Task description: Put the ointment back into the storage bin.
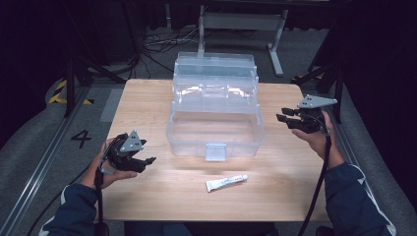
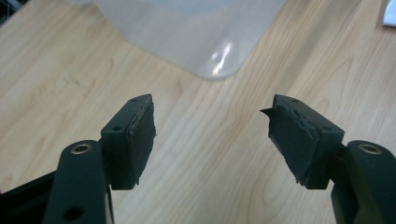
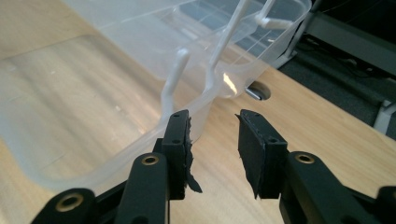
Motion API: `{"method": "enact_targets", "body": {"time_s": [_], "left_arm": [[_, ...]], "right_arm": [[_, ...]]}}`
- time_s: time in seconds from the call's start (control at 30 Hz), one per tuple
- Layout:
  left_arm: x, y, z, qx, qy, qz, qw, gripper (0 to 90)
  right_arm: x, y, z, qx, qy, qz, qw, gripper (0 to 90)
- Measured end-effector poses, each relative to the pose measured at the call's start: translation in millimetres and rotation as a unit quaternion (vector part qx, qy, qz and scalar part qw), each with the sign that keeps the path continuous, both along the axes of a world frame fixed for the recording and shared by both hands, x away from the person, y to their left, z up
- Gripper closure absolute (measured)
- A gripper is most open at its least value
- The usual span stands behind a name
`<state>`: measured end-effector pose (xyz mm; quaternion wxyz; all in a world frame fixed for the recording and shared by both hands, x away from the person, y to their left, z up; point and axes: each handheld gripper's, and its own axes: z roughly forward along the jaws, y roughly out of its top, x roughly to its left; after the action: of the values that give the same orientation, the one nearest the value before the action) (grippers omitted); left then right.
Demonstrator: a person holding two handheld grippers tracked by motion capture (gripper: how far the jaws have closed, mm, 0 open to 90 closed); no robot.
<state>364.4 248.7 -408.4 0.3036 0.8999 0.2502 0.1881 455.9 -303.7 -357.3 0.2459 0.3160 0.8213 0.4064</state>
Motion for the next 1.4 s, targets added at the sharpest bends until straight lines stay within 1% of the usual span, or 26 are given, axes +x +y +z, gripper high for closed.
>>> {"method": "enact_targets", "body": {"time_s": [0.07,0.17,0.23,0.33,0.4,0.47,0.57,0.6,0.63,0.7,0.73,0.8,0.93,1.0,1.1,1.13,1.23,1.4], "left_arm": [[-2.0,3.8,-9.6,0.007,0.012,0.005,0.9999,31.5],[-2.7,8.4,-24.1,0.005,0.031,0.010,0.9995,30.5],[-3.1,10.0,-34.1,0.015,0.042,0.015,0.9989,29.6],[-3.9,12.3,-42.3,0.007,0.056,0.019,0.9982,28.9],[-4.2,13.5,-46.0,0.001,0.060,0.018,0.9980,28.7],[-3.7,14.3,-50.6,0.004,0.065,0.017,0.9977,27.9],[-2.3,14.8,-57.1,0.000,0.076,0.016,0.9970,27.2],[-1.9,15.6,-58.2,-0.008,0.077,0.015,0.9969,26.1],[-1.5,16.7,-60.0,-0.020,0.081,0.018,0.9964,26.0],[-0.5,18.5,-60.7,-0.024,0.084,0.018,0.9960,25.6],[-0.1,19.3,-61.5,-0.030,0.087,0.019,0.9956,25.4],[0.7,21.2,-63.2,-0.040,0.092,0.021,0.9947,24.9],[-0.5,22.5,-67.3,-0.056,0.080,0.018,0.9950,22.3],[-0.6,22.1,-69.7,-0.065,0.074,0.017,0.9950,19.9],[-0.9,22.6,-72.1,-0.075,0.068,0.016,0.9947,18.3],[-0.8,23.0,-73.0,-0.077,0.064,0.015,0.9949,17.9],[-1.5,21.5,-73.2,-0.079,0.063,0.023,0.9946,17.6],[-1.7,20.9,-73.2,-0.079,0.063,0.026,0.9945,17.5]], "right_arm": [[-6.7,-0.6,-2.3,-0.009,0.006,0.011,0.9999,63.9],[-16.7,-0.2,-4.4,-0.022,0.011,0.027,0.9993,63.8],[-21.8,0.0,-5.7,-0.026,0.013,0.033,0.9990,63.4],[-27.5,0.3,-8.2,-0.023,0.017,0.036,0.9989,62.7],[-30.6,1.6,-10.9,-0.026,0.022,0.043,0.9985,61.5],[-33.4,3.7,-13.2,-0.033,0.026,0.052,0.9977,60.4],[-38.8,9.0,-16.0,-0.049,0.038,0.076,0.9952,59.2],[-40.5,10.7,-16.4,-0.056,0.041,0.083,0.9941,58.2],[-41.7,11.9,-16.7,-0.060,0.044,0.087,0.9935,57.5],[-46.4,15.9,-17.1,-0.069,0.052,0.104,0.9908,56.5],[-47.8,17.1,-17.3,-0.071,0.054,0.107,0.9902,56.0],[-51.2,19.9,-17.5,-0.077,0.060,0.121,0.9879,55.3],[-58.5,27.6,-18.2,-0.091,0.069,0.142,0.9832,55.0],[-61.5,32.1,-18.9,-0.105,0.075,0.155,0.9796,55.0],[-65.2,39.0,-21.0,-0.119,0.086,0.177,0.9732,55.1],[-66.1,41.4,-22.0,-0.124,0.089,0.185,0.9708,55.1],[-69.0,49.3,-24.8,-0.139,0.098,0.206,0.9635,55.2],[-70.7,62.8,-28.5,-0.157,0.111,0.230,0.9541,55.0]]}}
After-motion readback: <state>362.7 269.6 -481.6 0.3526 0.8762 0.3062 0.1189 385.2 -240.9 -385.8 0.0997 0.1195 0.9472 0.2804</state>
